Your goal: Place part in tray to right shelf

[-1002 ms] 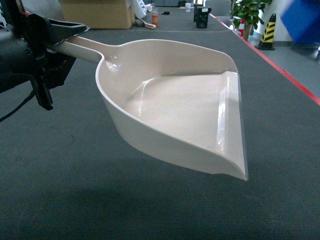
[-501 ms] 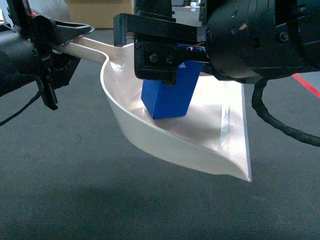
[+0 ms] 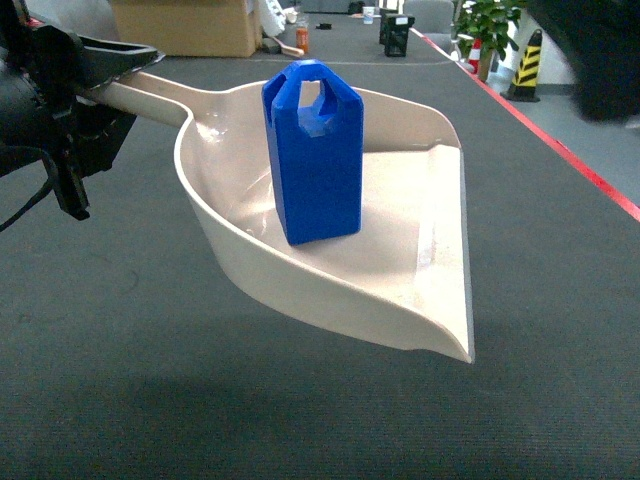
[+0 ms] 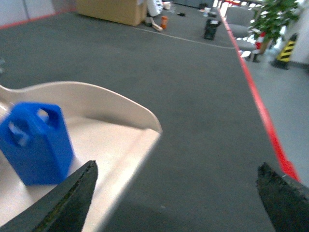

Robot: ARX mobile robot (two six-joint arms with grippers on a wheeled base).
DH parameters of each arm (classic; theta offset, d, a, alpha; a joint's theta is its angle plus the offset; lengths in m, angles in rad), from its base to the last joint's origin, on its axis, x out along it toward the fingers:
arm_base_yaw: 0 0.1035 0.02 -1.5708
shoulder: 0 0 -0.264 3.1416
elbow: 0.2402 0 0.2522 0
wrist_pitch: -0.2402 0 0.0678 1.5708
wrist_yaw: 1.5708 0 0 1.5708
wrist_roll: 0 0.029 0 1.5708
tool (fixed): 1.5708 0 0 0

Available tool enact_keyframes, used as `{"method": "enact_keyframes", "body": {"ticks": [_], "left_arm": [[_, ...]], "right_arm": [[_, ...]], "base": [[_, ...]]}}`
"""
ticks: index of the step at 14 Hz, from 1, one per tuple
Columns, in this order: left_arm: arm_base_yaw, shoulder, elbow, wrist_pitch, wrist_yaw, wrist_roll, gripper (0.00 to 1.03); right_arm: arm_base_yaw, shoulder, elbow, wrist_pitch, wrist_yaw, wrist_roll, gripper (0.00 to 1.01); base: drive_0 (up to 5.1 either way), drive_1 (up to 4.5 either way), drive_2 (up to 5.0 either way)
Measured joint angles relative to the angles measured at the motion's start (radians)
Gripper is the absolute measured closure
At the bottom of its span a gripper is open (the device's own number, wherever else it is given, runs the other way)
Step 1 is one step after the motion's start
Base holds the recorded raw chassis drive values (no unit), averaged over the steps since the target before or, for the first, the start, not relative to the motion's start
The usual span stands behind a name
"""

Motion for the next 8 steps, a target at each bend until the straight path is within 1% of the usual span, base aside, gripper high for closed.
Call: {"method": "enact_keyframes", "body": {"ticks": [1, 2, 3, 4, 5, 6, 7, 8], "left_arm": [[0.000, 0.000, 0.000, 0.000, -0.001, 0.000, 0.89], [0.000, 0.000, 0.000, 0.000, 0.000, 0.000, 0.89], [0.000, 0.000, 0.000, 0.000, 0.000, 0.000, 0.89], [0.000, 0.000, 0.000, 0.000, 0.000, 0.000, 0.89], [0.000, 0.000, 0.000, 0.000, 0.000, 0.000, 0.89], [0.000, 0.000, 0.000, 0.000, -0.002, 0.000, 0.89], [0.000, 0.000, 0.000, 0.001, 0.001, 0.000, 0.89], [0.000, 0.000, 0.000, -0.001, 0.003, 0.000, 0.89]], "right_arm": [[0.001, -0.122, -0.067, -0.078, 0.063, -0.024, 0.03], [0.021, -0.246, -0.119, -0.198, 0.143, -0.015, 0.03], [0.069, -0.368, -0.159, -0.343, 0.237, 0.021, 0.03], [0.145, -0.477, -0.175, -0.492, 0.335, 0.061, 0.03], [0.215, -0.560, -0.173, -0.586, 0.429, 0.101, 0.03], [0.229, -0.582, -0.158, -0.593, 0.453, 0.129, 0.03], [0.229, -0.575, -0.151, -0.594, 0.461, 0.144, 0.03], [0.229, -0.569, -0.151, -0.597, 0.460, 0.147, 0.03]], "base": [[0.0, 0.00, 0.0], [0.0, 0.00, 0.0], [0.0, 0.00, 0.0], [0.0, 0.00, 0.0], [0.0, 0.00, 0.0], [0.0, 0.00, 0.0], [0.0, 0.00, 0.0], [0.0, 0.00, 0.0]]}}
